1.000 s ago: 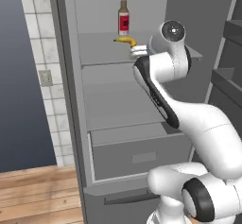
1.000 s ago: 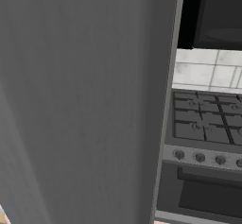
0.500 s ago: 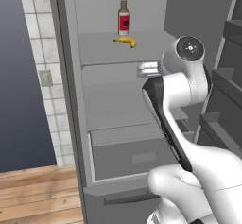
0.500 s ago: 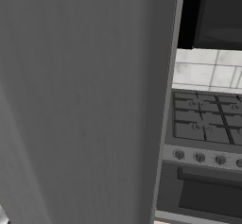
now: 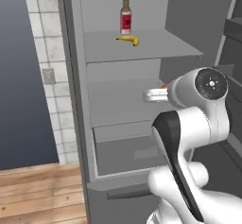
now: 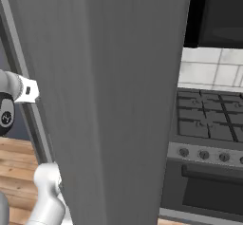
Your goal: Pick the tangerine and banana from the fridge and place them on the plate next to the blender to make a fruit smoothie.
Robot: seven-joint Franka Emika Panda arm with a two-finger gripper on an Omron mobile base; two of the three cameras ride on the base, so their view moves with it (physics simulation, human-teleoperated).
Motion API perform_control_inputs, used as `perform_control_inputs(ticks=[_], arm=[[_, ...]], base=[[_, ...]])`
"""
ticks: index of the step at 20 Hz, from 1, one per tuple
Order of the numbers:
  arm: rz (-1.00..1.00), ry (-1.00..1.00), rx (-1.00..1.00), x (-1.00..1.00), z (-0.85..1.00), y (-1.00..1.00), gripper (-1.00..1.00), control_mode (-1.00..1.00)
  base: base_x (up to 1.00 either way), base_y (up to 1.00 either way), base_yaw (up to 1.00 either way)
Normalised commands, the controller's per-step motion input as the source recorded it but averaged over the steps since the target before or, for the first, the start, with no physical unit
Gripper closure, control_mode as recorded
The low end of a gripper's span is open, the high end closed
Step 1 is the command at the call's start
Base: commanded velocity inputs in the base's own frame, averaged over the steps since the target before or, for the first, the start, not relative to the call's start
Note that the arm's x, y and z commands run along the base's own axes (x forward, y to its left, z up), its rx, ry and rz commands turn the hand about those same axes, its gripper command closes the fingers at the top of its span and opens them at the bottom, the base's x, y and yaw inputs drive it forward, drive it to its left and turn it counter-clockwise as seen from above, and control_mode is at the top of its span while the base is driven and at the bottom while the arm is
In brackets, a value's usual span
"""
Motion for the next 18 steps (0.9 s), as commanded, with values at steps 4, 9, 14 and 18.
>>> perform_control_inputs(ticks=[4,9,14,18], arm=[[0.00,0.00,0.00,0.00,0.00,0.00,1.00,1.00],[0.00,0.00,0.00,0.00,0.00,0.00,1.00,1.00],[0.00,0.00,0.00,0.00,0.00,0.00,1.00,1.00],[0.00,0.00,0.00,0.00,0.00,0.00,1.00,1.00]], base=[[-0.96,0.68,-0.08],[-0.85,0.51,-0.58],[-0.65,0.30,-0.75],[-0.51,0.13,-0.81]])
